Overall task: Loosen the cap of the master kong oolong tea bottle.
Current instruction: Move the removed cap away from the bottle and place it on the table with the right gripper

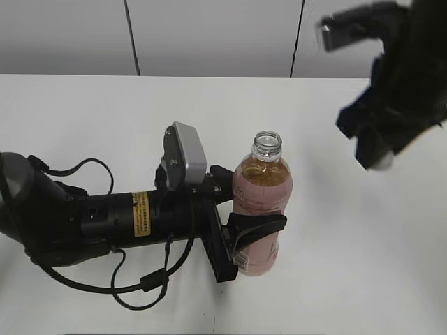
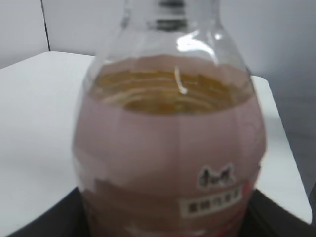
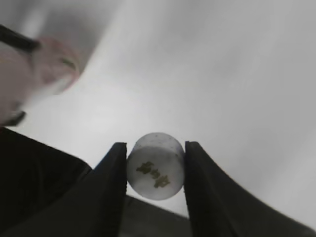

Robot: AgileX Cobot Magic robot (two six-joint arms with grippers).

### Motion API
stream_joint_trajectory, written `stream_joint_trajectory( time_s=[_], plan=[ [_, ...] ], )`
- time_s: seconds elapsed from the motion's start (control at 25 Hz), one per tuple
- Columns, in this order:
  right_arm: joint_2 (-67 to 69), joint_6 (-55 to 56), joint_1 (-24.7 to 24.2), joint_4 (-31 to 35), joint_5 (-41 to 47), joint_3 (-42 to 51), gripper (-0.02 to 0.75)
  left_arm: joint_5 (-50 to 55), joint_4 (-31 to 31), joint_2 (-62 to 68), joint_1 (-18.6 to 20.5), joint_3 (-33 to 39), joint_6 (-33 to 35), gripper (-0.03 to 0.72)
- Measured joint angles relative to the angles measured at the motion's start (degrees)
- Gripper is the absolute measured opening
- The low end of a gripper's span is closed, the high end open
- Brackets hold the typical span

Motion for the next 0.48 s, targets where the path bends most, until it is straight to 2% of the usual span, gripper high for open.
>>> stream_joint_trajectory(
  time_s=[0.12,0.2,0.36,0.48],
  plan=[
    [0.0,1.9,-6.2,2.2,-3.3,9.6,0.269,-0.1,0.1,0.0,0.0,0.0,0.0,0.389],
    [0.1,3.4,-8.0,2.6,-9.1,14.6,0.269,-0.1,0.1,0.0,0.0,0.0,0.0,0.389],
    [3.0,6.4,-8.4,4.4,-21.0,20.9,0.269,-0.1,0.2,0.0,0.0,0.0,0.0,0.389],
    [7.4,7.1,-8.4,5.8,-24.0,21.9,0.269,-0.1,0.5,0.0,0.0,0.0,0.0,0.389]
  ],
)
